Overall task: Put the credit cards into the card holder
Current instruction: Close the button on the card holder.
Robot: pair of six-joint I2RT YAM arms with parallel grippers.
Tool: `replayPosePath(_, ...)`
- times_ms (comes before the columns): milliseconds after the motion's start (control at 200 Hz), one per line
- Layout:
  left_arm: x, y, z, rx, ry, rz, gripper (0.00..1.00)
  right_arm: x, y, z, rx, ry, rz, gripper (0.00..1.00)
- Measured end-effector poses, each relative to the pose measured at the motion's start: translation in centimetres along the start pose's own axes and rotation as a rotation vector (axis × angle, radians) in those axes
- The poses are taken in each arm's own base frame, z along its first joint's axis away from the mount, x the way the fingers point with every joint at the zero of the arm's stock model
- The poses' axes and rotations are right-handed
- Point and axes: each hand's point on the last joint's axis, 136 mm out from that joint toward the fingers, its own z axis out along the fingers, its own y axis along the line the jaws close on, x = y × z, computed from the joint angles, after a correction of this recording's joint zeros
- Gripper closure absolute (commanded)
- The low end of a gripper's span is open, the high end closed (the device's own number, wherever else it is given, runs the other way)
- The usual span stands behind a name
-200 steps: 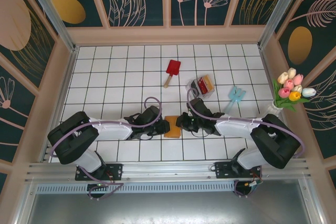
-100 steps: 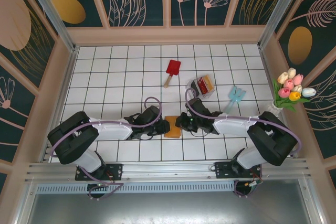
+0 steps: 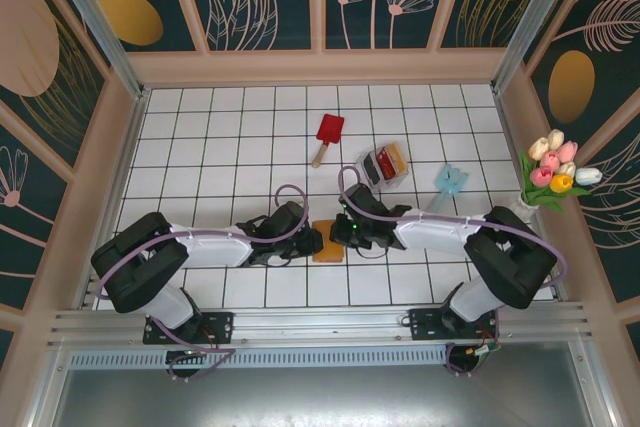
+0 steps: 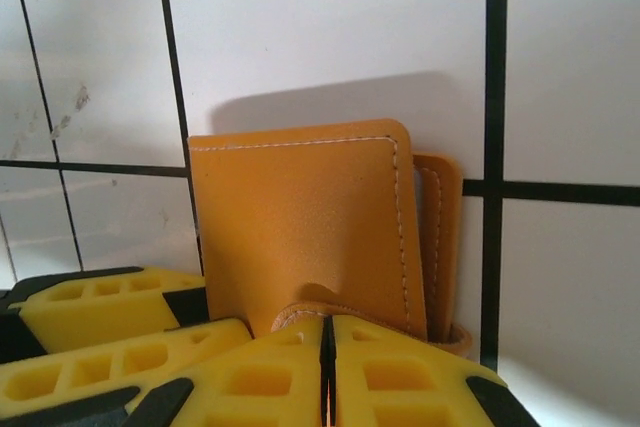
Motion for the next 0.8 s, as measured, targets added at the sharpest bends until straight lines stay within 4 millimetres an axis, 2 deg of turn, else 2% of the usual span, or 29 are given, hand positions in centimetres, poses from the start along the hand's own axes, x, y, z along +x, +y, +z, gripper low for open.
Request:
replayPosePath(360,-0.04,0.04,0.0,-0.001,-0.002,-0.001,0.71,0.31,-0.09,0.5,0.161,-0.044,-0.079,0.91)
replayPosePath(796,-0.12,0.16,-0.17,0.005,-0.016,-0.006,0.72,0.17,-0.1,0.85,0.313,-0.014,-0.113,0.92)
